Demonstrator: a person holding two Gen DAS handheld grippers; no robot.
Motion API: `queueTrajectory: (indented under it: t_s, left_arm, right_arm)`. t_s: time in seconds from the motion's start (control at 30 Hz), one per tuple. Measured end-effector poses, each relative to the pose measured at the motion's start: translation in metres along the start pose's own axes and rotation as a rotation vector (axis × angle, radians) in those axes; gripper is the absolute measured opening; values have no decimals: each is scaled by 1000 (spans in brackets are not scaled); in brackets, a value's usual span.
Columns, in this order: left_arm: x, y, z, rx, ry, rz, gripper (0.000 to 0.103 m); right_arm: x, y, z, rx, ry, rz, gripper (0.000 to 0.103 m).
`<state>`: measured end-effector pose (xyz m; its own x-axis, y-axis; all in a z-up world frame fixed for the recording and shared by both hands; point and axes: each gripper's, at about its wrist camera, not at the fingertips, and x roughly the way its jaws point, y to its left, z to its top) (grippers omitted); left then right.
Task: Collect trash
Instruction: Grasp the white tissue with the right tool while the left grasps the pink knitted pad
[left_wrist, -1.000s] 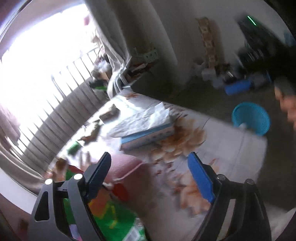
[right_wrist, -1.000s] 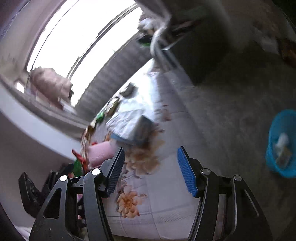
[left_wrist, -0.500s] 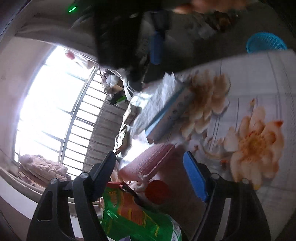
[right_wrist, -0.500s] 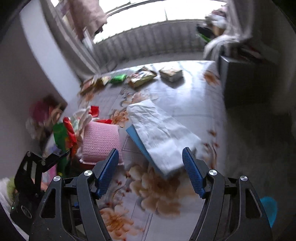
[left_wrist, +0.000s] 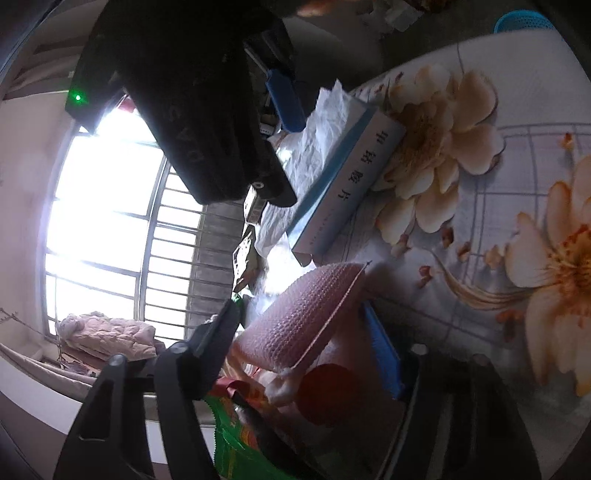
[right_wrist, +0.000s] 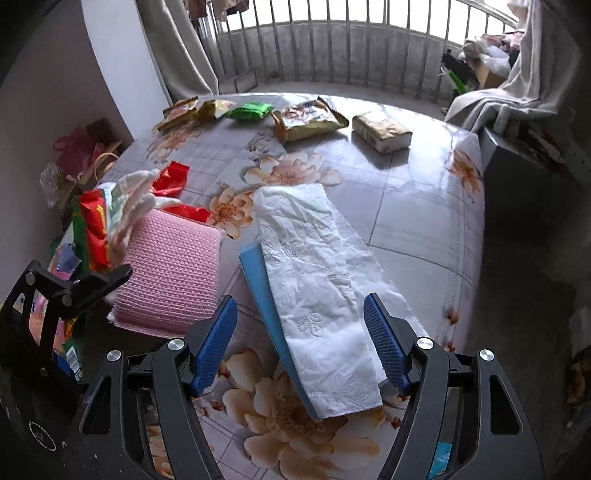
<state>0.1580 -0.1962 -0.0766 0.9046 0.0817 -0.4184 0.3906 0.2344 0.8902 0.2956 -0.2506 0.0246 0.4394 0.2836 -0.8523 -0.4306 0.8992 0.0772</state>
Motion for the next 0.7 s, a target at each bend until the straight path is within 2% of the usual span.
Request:
queueTrajectory:
  t_s: [0.1, 0.23, 0.3, 0.43, 0.53, 0.63, 0.7]
  left_arm:
    - [10, 2, -1, -12, 26, -21, 50]
    - [22, 5, -2, 1, 36, -11, 49]
    - [25, 5, -3, 11, 38, 1, 49]
    - [33, 7, -2, 14, 42, 4, 49]
    - [40, 12, -3, 10, 45, -1, 43]
    - [48, 16, -5, 10, 40, -5, 40]
    - [49, 17, -5, 9, 38, -6, 38]
  right_arm:
    - [7, -2, -1, 4, 24, 4, 60]
    - [8, -3, -2, 1, 23, -2, 57]
    - [7, -4, -2, 7, 24, 4, 50]
    - [9, -4, -4, 3, 32, -12, 43]
    - [9, -2, -5, -7, 32, -24, 40]
    - [9, -1, -6, -15, 30, -47, 34]
    - [9, -2, -7, -11, 29, -56, 25]
